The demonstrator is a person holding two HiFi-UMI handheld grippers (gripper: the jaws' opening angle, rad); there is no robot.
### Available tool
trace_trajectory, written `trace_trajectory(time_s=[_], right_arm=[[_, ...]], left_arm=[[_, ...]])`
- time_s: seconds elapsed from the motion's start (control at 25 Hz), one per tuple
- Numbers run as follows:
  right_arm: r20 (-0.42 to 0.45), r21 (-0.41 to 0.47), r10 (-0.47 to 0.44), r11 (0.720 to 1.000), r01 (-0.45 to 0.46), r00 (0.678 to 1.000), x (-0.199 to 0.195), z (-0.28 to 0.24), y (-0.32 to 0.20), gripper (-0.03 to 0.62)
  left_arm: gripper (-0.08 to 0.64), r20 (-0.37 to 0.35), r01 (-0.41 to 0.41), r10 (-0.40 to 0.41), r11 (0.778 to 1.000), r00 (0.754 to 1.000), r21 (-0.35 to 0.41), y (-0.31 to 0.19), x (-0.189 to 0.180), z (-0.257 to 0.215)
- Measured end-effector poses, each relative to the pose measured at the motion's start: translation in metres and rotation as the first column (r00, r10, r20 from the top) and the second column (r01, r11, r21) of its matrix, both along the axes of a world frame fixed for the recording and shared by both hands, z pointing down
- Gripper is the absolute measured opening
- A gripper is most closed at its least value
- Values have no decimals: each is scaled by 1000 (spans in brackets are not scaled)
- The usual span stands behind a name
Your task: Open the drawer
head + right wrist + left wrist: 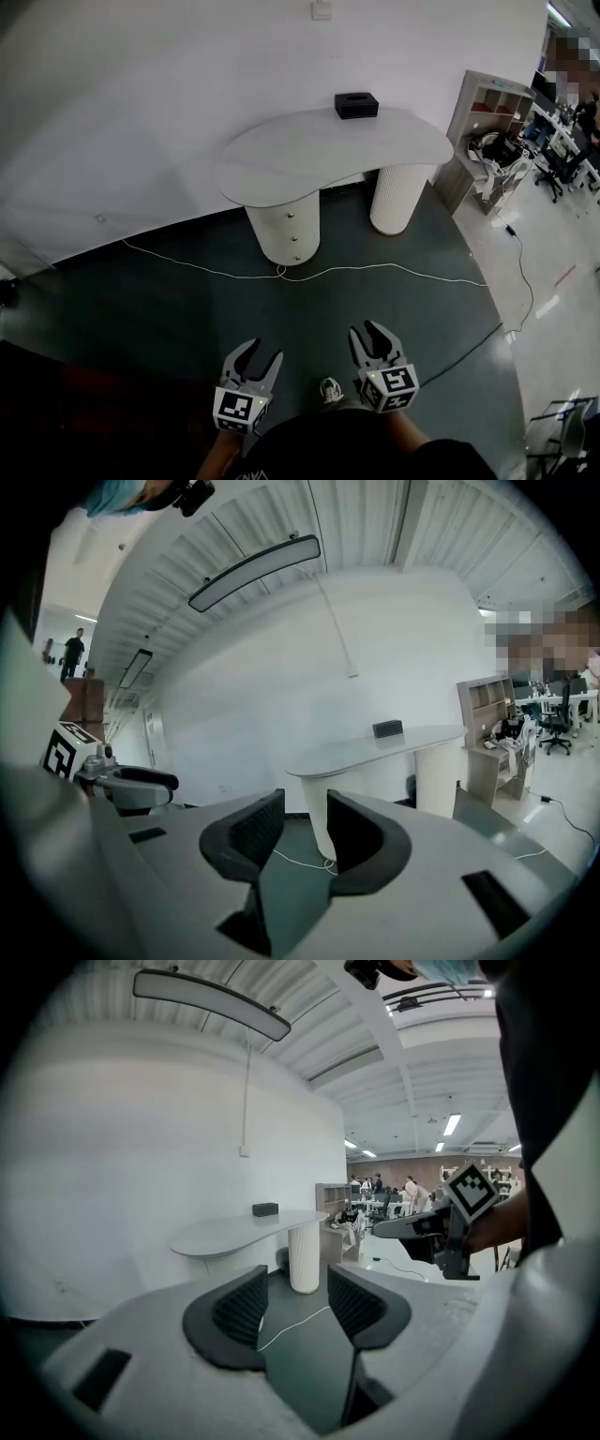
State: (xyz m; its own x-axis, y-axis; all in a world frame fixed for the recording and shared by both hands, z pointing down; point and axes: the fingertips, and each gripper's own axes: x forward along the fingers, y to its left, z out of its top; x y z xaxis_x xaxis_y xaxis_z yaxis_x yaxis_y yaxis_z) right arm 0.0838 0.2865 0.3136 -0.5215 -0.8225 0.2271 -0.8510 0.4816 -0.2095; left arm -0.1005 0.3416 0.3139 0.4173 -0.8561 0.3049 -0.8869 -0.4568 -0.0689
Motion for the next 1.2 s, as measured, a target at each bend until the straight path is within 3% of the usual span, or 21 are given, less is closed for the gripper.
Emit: trace_trajectory(time_s=[0.4,0.64,0.96,1.2], right_arm=[[5,-15,-90,996,90,996,-1,4,-76,189],[5,-17,-119,993,119,993,-8,7,-109,196],[12,-24,-91,996,91,996,-29,17,-145,196],[-26,-31,-14,999,13,1000,-57,24,-185,196]], left_arm=[[239,4,94,-94,995,996,-22,-63,8,-1],[244,28,104,-103,994,994,-44,-83,11,8],[244,17,71,-71,996,997,-53,-127,-9,16],[244,19,22,-22,999,1000,-45,-176,-51,19]])
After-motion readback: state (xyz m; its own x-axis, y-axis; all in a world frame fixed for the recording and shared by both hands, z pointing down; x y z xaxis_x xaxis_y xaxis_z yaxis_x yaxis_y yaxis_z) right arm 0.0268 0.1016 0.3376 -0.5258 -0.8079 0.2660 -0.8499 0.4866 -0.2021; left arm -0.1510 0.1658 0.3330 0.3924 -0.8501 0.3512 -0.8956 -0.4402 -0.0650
